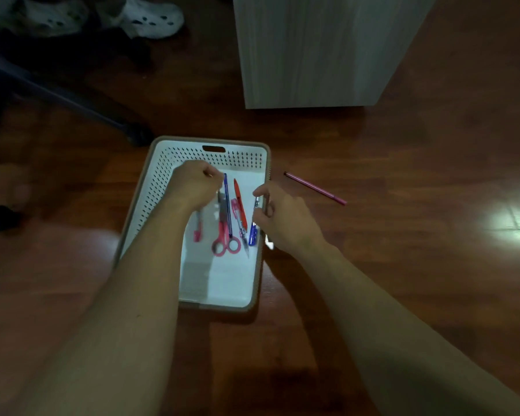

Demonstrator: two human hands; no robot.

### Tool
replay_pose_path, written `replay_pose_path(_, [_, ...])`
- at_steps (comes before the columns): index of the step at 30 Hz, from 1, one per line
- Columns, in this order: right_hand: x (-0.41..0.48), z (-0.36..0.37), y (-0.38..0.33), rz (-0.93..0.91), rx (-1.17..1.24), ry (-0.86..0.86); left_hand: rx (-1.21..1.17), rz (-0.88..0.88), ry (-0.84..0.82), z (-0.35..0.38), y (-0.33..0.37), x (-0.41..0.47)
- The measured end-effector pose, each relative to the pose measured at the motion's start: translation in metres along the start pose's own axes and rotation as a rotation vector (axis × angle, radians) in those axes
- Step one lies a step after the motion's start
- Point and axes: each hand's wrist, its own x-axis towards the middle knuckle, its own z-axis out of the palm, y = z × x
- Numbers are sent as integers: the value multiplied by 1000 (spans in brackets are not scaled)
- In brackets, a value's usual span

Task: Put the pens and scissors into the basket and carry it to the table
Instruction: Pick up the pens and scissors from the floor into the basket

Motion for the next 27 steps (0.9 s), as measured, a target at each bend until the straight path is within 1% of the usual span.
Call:
replay_pose_path(2, [2,-6,9,16,41,29,-37,76,203,-6,-10,1])
replay_pose_path(3, [3,-9,15,26,54,45,-10,92,310,-8,-17,3])
replay_pose_path(4, [4,-14,19,29,62,51,25,79,377,-9,-24,3])
replay_pose_path(5, [5,-19,24,32,66,46,66,48,405,-9,-30,4])
replay_pose_path(7, [7,-28,31,13,96,64,113,12,393,-7,-38,3])
replay_pose_path(10, [11,-37,43,-37,95,221,149,-8,376,-1,-43,1])
replay_pose_path(12, [17,-40,60,1,33,322,94,22,369,1,-53,0])
replay_pose_path(13, [19,-43,70,37,-23,336,62,58,369,2,-58,-2])
replay_pose_path(14, [20,-45,81,79,-85,308,43,83,366,2,-62,-4])
replay_pose_path(17, [19,-43,105,217,-243,126,24,97,379,-1,-72,-4])
replay_pose_path(18, [15,-41,112,239,-274,108,17,91,382,0,-73,-4])
replay_pose_path(23, [4,-35,126,289,-344,324,8,110,400,-1,-75,-2])
replay_pose_path(25, [4,-41,126,340,-303,338,5,112,395,0,-74,1])
replay_pose_path(27, [7,-47,123,395,-195,336,-12,100,390,0,-74,1])
